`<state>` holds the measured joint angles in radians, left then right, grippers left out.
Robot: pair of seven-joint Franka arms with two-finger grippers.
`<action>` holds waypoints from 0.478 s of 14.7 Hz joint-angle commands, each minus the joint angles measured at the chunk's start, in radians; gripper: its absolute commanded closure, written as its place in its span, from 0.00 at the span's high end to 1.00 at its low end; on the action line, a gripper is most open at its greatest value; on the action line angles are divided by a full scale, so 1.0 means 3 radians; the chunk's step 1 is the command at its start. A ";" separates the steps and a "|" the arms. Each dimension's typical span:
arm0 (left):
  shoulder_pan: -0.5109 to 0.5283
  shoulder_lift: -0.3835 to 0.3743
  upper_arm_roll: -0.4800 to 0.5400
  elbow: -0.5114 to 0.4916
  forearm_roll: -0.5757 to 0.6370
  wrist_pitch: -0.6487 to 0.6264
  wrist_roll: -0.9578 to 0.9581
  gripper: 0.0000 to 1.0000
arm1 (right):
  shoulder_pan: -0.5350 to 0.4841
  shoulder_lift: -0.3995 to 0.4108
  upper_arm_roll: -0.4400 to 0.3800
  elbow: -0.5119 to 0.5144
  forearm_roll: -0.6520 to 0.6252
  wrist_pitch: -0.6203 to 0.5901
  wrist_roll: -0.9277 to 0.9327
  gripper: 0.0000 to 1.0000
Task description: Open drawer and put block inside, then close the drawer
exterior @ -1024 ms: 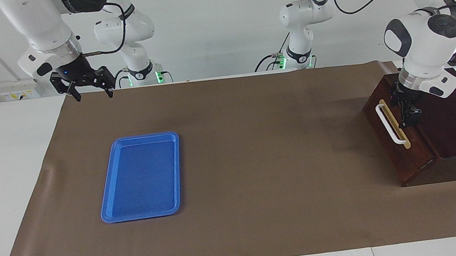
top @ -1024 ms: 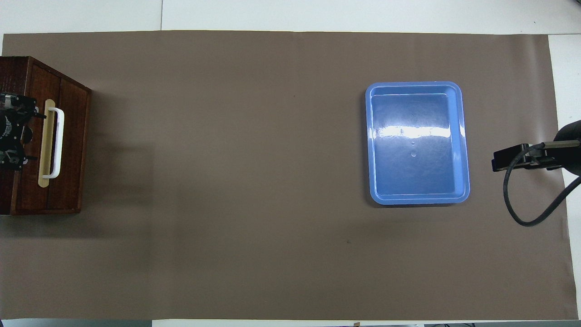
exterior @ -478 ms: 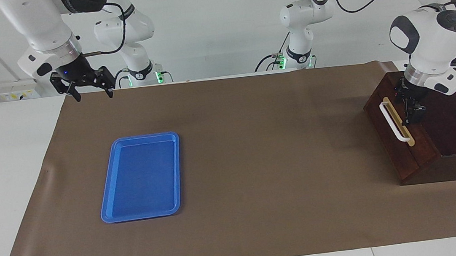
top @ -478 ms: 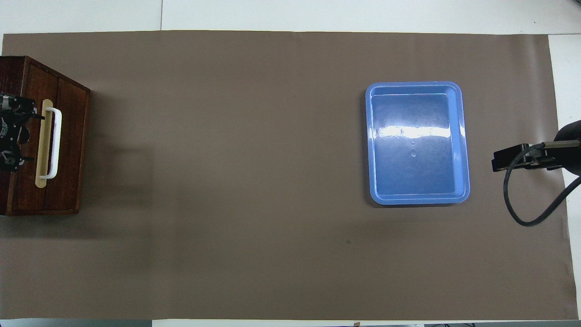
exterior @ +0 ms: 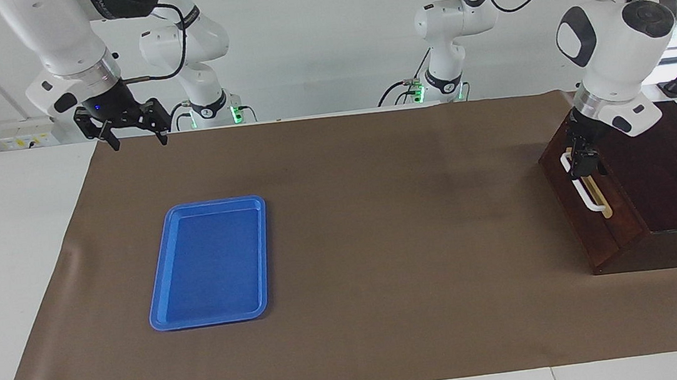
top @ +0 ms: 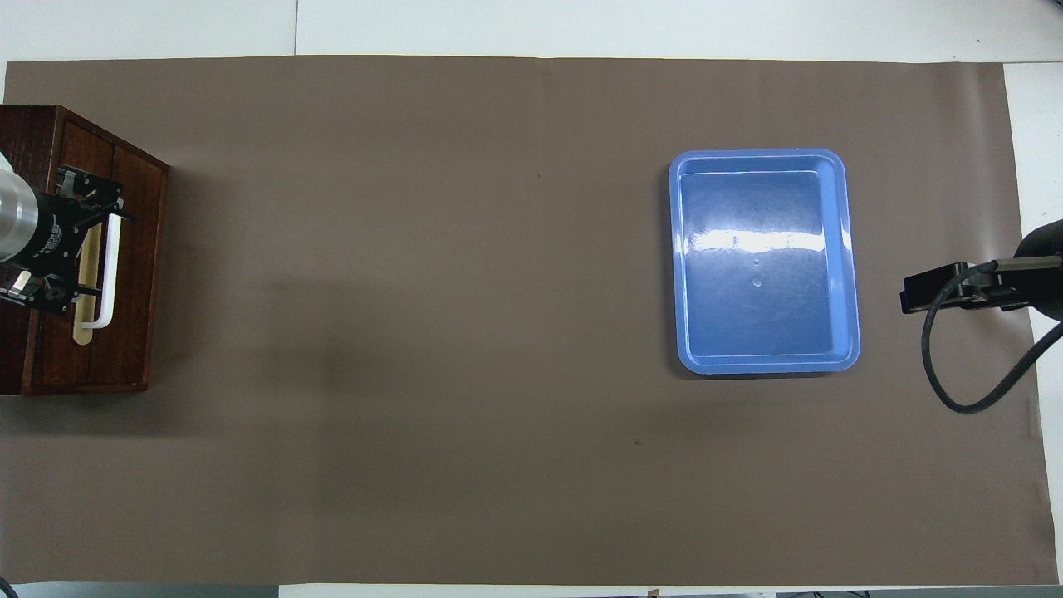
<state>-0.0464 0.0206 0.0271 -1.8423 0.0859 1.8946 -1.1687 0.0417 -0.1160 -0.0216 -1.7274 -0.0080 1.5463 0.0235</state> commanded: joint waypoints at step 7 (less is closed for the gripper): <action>-0.0249 -0.0166 0.0038 0.0408 -0.0240 -0.0976 0.1459 1.00 | -0.0057 -0.0068 0.0041 -0.0066 -0.0050 -0.0016 -0.0084 1.00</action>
<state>-0.1142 -0.0283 0.0250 -1.7603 0.0476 1.6813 -0.8773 0.0417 -0.1161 -0.0216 -1.7275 -0.0080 1.5463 0.0235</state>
